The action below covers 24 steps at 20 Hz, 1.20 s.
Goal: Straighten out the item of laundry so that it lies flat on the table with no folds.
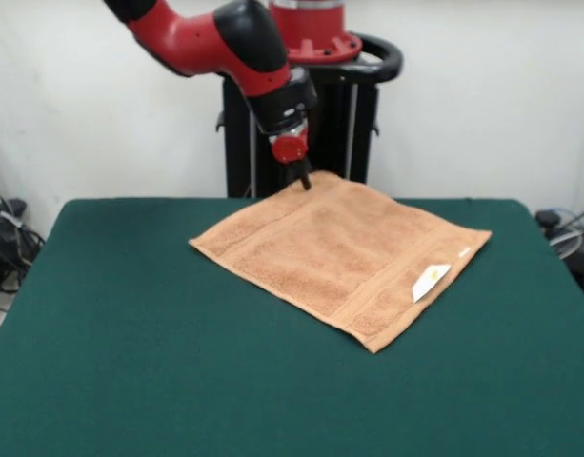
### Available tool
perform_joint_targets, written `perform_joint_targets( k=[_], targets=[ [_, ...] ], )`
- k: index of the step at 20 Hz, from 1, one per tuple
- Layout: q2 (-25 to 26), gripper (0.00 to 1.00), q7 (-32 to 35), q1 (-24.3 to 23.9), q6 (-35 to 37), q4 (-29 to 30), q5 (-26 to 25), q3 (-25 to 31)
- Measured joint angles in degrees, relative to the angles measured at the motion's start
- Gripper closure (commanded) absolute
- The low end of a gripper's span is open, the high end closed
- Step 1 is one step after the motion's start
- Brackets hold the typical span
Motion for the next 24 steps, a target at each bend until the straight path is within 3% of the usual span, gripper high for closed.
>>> perform_joint_targets(
  k=[8, 14, 24],
  targets=[
    [2.2, 0.0, 0.0, 4.8, -6.7, -0.3, 0.0, -1.2],
    [2.9, 0.0, 0.0, 7.9, -7.9, -0.1, 0.3, -1.1],
    [-4.5, 0.0, 0.0, 14.6, -1.5, 6.6, 7.8, 1.6]
  ],
)
